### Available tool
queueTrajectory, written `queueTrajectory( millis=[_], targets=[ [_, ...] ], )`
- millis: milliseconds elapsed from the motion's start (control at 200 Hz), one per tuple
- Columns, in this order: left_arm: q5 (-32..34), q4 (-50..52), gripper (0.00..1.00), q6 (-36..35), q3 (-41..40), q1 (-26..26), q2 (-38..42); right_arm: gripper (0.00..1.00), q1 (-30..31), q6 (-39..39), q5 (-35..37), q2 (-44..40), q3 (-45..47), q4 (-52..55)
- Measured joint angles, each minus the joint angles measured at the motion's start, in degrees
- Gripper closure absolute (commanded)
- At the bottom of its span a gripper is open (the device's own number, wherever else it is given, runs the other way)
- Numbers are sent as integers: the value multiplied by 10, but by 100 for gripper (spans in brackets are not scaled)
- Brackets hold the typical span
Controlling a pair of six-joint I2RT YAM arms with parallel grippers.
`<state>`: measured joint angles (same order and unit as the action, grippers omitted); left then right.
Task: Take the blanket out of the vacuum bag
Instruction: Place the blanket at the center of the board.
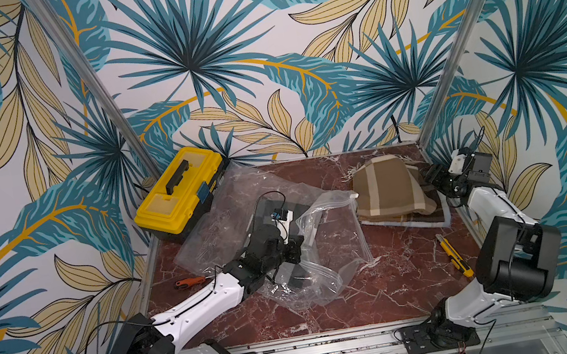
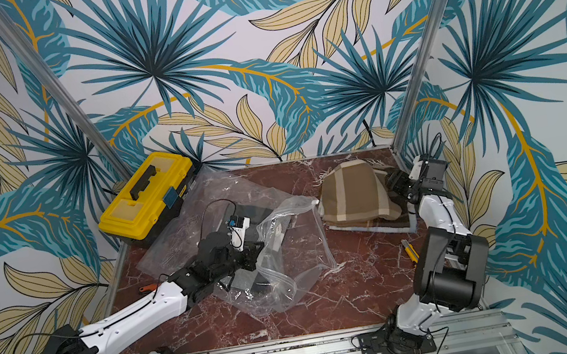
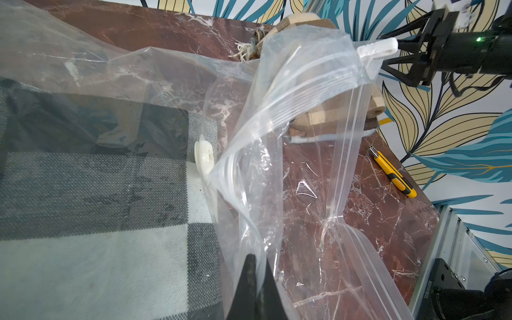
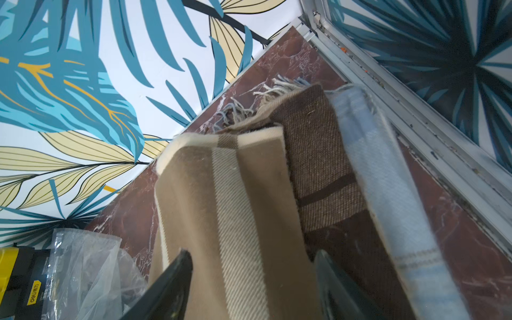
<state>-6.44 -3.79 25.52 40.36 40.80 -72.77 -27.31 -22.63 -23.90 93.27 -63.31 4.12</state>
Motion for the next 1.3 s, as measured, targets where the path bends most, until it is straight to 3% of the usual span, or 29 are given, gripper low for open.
queueTrajectory(
  millis=[235,721,1297],
  targets=[
    [-10,-30,100,5,0,0,-33,35,0,-36,-29,99,-46,-33],
    [-17,-38,100,10,1,0,-48,36,0,-53,-50,192,-120,-68],
    [-24,-41,100,10,12,0,-80,39,28,-54,-49,231,-161,-35]
  ],
)
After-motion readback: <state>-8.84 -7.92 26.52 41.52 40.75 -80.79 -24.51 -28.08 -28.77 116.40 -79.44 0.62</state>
